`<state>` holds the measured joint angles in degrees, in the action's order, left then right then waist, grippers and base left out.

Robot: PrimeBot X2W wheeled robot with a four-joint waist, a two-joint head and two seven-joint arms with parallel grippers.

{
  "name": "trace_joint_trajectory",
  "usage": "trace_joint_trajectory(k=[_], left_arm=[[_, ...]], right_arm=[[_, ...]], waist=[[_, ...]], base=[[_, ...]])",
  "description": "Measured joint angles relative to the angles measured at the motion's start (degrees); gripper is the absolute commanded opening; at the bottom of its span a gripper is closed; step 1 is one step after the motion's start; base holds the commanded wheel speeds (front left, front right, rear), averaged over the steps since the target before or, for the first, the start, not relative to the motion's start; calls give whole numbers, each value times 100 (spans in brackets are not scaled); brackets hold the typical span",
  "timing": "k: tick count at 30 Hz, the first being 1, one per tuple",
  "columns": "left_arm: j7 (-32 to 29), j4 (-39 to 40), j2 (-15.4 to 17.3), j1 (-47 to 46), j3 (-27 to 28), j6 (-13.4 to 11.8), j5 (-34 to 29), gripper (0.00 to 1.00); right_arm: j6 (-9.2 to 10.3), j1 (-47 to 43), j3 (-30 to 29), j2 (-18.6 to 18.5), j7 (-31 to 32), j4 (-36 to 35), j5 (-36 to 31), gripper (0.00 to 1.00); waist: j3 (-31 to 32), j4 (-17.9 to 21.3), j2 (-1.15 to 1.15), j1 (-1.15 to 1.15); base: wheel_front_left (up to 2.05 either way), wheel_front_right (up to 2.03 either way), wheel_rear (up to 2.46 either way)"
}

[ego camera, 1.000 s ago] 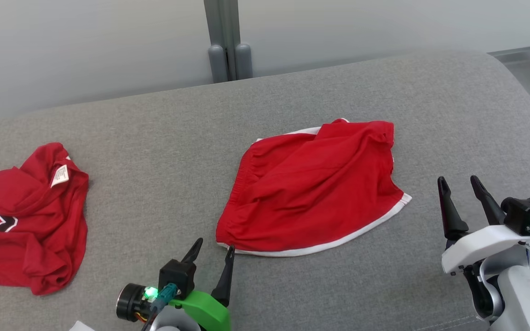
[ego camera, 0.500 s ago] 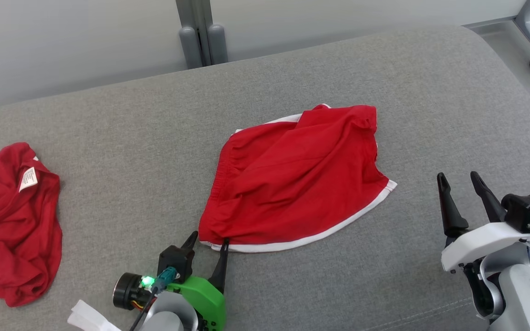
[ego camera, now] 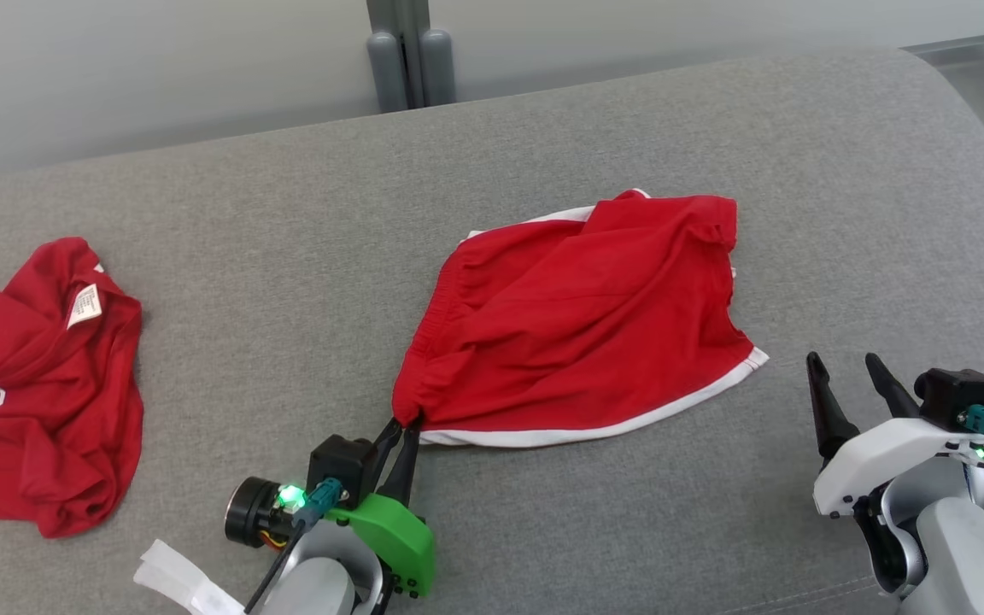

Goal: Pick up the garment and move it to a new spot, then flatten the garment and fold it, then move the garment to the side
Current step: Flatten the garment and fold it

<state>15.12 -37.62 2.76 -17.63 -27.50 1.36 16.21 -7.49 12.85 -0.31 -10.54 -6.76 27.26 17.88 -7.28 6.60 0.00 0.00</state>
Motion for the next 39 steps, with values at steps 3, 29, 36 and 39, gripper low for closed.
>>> trace_joint_trajectory(k=[3,29,36,39], left_arm=[[1,166,-1,4,-73,-36,-1,0],[1,499,-3,-10,-466,-146,88,0],[0,495,32,-10,-256,-29,123,0],[0,537,74,-42,-80,124,268,0]], right_arm=[[0,177,53,30,63,371,-45,100],[1,1315,1015,46,-51,2530,89,0],[0,1322,1370,-52,-399,1886,693,0],[0,1374,1537,-140,-425,1255,1073,0]], waist=[[-6,-129,0,0],[-97,-505,0,0],[155,-435,0,0],[295,-383,0,0]], base=[[0,0,0],[0,0,0],[0,0,0],[0,0,0]])
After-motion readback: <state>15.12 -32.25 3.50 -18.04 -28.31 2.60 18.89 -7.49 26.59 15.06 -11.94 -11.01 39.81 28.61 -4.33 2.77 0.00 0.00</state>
